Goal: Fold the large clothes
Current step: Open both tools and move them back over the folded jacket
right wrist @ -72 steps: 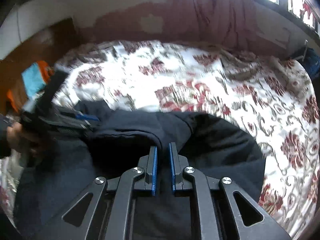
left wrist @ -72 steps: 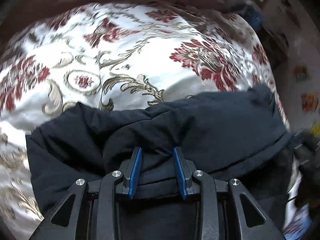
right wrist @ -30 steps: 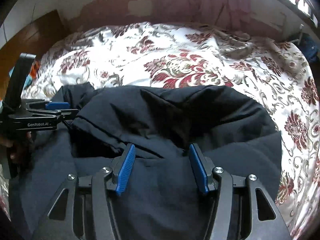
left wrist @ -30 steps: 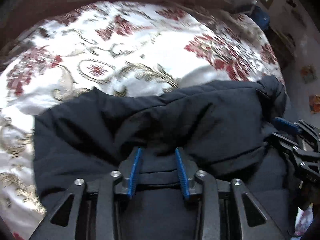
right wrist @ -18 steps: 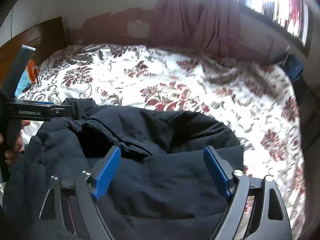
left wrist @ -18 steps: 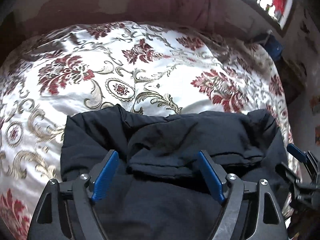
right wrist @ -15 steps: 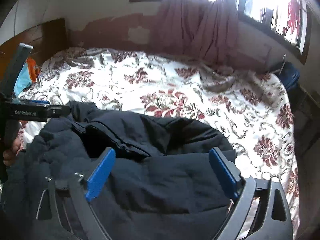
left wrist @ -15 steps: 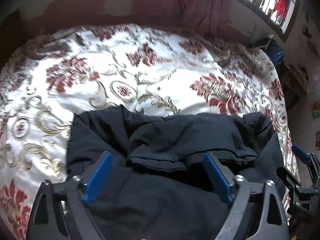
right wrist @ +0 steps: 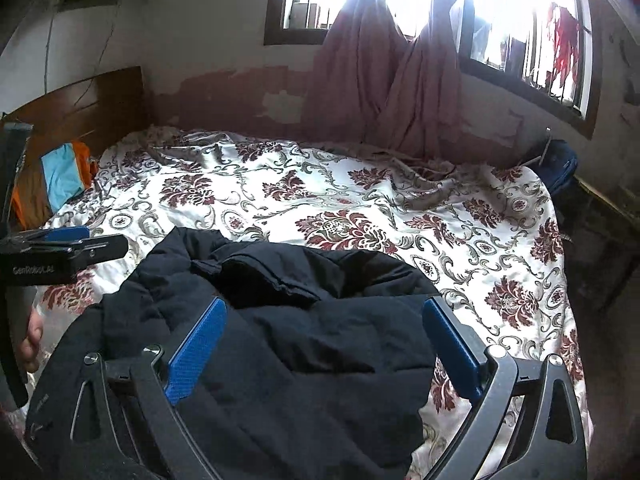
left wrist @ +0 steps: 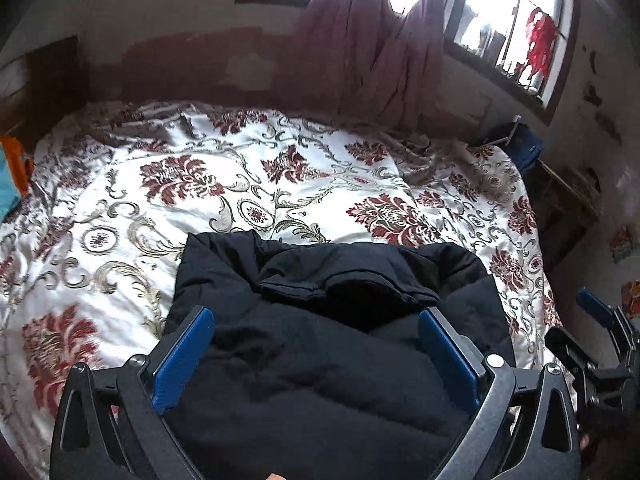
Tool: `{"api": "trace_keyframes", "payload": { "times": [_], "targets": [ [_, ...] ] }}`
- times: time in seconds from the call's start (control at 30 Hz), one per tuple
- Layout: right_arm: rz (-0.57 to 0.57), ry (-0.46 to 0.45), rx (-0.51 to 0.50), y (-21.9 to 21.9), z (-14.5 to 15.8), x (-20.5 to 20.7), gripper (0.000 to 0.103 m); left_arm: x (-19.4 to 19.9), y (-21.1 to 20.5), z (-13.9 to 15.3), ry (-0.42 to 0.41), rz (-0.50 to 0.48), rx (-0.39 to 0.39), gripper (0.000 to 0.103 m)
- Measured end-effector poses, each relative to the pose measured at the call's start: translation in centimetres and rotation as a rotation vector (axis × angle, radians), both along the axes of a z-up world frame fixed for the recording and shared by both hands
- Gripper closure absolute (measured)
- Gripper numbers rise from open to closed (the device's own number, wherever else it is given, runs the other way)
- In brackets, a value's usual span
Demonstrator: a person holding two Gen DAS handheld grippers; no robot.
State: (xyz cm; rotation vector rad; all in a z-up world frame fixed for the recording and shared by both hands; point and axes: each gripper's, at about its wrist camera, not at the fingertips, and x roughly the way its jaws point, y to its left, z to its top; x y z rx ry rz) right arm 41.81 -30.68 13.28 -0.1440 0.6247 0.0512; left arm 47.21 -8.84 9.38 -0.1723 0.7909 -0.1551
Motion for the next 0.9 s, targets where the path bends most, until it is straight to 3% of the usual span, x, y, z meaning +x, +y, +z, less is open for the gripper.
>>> {"api": "trace_keyframes", "payload": {
  "times": [0.3,0.63,0.9],
  "targets": [
    [-0.076,-0.001,0.032,1.5,-0.3,-6.0,0.007,-6.3,0.8,-0.1,-0.046,-0.006,0.009,0.000],
    [-0.159,-0.057,0.040,3.6,-3.5,-12.9,0.007,-11.2,2.1,-2.1,-0.047,-0.103,0.071,0.000],
    [-0.039,-0.128,0.085,3.9,-5.3,-15.5,0.007,-14.4,3.6,-4.3,-0.096,-0.129,0.076,0.000]
  ]
}}
